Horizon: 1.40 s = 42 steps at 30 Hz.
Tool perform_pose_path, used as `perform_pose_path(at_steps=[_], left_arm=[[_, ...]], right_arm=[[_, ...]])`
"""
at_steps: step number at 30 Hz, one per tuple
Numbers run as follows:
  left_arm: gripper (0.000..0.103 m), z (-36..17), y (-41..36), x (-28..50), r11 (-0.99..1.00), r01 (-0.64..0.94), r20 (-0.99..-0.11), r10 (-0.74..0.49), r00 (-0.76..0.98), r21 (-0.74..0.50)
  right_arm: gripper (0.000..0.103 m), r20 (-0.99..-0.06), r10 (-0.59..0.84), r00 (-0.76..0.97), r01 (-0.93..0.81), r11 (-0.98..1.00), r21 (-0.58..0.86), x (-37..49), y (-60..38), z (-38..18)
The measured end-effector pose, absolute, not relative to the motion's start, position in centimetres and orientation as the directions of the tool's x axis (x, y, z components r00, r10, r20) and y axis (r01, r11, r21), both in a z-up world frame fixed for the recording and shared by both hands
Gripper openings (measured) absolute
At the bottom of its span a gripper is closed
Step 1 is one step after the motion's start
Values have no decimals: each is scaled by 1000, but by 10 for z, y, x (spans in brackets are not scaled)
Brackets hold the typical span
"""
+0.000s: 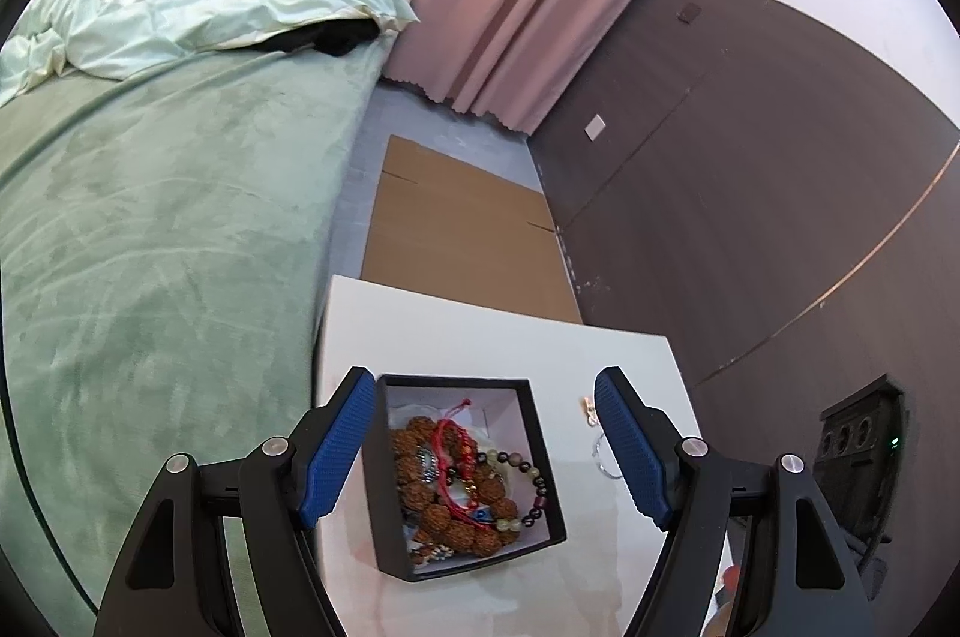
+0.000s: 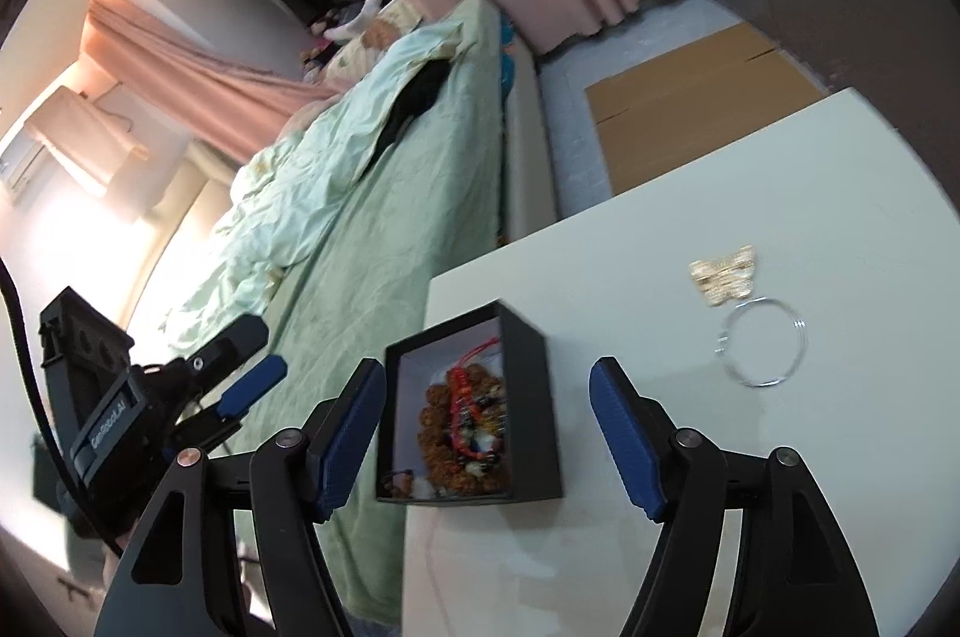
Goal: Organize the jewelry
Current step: 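Move the left gripper back to the silver hoop earring on the table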
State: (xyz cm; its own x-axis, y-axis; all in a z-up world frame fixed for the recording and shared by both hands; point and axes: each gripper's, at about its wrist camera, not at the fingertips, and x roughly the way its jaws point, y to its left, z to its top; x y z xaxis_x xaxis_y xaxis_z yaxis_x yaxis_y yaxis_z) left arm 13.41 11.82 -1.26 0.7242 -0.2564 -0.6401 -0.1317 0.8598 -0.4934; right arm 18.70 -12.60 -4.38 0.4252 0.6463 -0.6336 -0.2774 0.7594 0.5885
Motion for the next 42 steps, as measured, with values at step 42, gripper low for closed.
perform_pose_path(at_steps=[42], left_arm=[[103,-51,-38,183,950,67,-750,-282,599,-304]], right_arm=[[102,-709,427,562,151,790,595,194,-319,-45]])
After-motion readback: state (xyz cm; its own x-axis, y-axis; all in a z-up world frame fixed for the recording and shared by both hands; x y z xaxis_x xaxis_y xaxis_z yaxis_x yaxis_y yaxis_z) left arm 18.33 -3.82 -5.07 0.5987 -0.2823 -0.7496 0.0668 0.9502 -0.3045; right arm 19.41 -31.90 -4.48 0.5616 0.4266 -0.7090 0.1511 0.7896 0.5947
